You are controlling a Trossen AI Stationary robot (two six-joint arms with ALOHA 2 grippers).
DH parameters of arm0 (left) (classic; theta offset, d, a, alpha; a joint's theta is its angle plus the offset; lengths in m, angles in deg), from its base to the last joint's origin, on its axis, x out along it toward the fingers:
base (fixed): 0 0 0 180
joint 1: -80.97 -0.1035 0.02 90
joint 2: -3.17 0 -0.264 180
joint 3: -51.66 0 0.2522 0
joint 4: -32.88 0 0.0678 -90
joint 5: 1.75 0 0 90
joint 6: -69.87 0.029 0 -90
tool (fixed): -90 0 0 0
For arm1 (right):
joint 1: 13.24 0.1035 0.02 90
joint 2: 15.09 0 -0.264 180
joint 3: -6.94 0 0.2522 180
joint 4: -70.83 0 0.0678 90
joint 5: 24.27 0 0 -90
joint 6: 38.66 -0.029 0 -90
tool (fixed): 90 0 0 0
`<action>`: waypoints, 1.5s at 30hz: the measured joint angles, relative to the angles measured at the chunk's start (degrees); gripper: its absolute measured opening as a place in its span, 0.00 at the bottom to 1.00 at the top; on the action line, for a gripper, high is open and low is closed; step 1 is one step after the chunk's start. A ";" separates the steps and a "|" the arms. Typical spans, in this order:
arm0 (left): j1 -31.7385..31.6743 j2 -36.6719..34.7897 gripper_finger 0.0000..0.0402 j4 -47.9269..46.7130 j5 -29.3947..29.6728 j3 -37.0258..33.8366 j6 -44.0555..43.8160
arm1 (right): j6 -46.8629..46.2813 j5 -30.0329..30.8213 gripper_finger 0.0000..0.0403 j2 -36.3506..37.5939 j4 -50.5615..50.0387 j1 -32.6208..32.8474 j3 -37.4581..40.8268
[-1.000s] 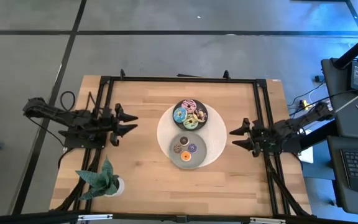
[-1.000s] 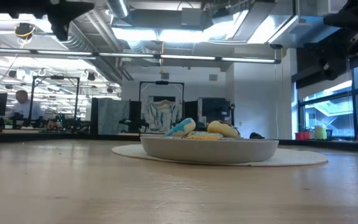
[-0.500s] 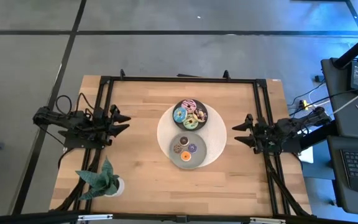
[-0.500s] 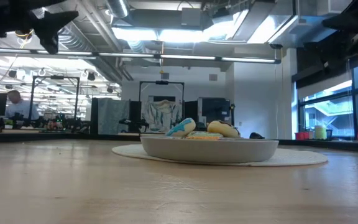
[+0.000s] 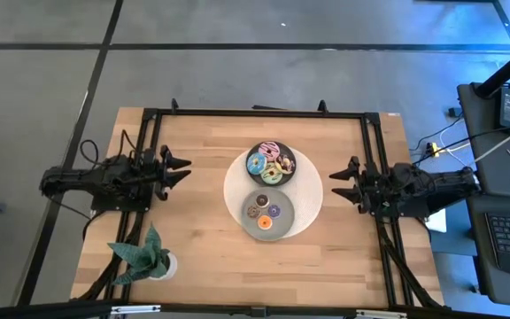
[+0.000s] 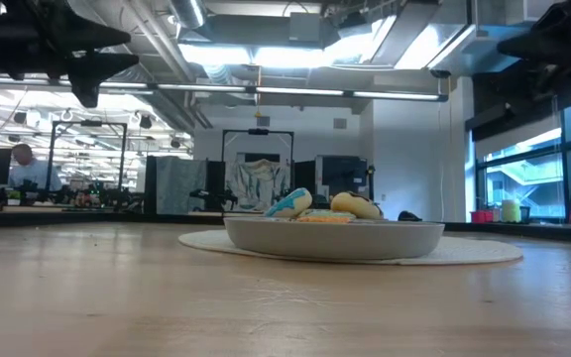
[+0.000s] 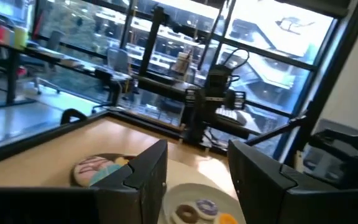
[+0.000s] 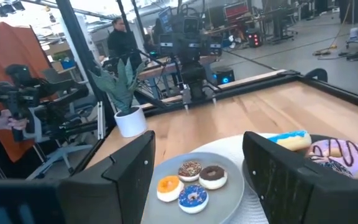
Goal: Pick & Place donuts
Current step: Return to Home Position
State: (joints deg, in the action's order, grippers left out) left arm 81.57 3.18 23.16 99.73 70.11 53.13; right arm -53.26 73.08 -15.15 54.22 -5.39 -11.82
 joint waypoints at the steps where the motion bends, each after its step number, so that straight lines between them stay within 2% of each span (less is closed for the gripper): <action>1: -0.91 0.00 0.41 0.00 -0.62 0.00 0.29 | 0.02 -1.28 0.61 0.00 0.10 -1.06 0.00; 9: -6.11 -0.02 0.40 -0.47 -6.01 0.00 0.08 | -0.09 -7.38 0.61 0.00 0.09 -6.68 0.00; 14: -7.05 -0.02 0.40 -1.75 -5.64 0.00 0.09 | 1.50 -4.62 0.61 0.00 0.00 -6.75 0.00; 31: -7.89 -0.01 0.40 1.62 -5.02 -4.20 0.27 | 2.80 -3.97 0.61 0.00 -1.98 -6.72 0.04; 36: -7.89 0.02 0.41 0.44 -4.50 -4.20 2.77 | 0.53 -4.06 0.61 -0.01 -0.70 -6.72 2.82; 40: -7.89 0.04 0.40 0.87 -4.50 -4.20 2.50 | 2.86 -4.50 0.61 0.00 3.63 -6.88 3.67; 45: -7.89 0.07 0.40 0.81 -4.52 -4.20 2.50 | 4.28 -1.85 0.61 -0.02 2.82 -6.94 3.77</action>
State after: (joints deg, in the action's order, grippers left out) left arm 73.68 3.25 23.97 95.21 65.91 55.63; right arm -48.98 71.23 -15.17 57.04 -12.33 -8.04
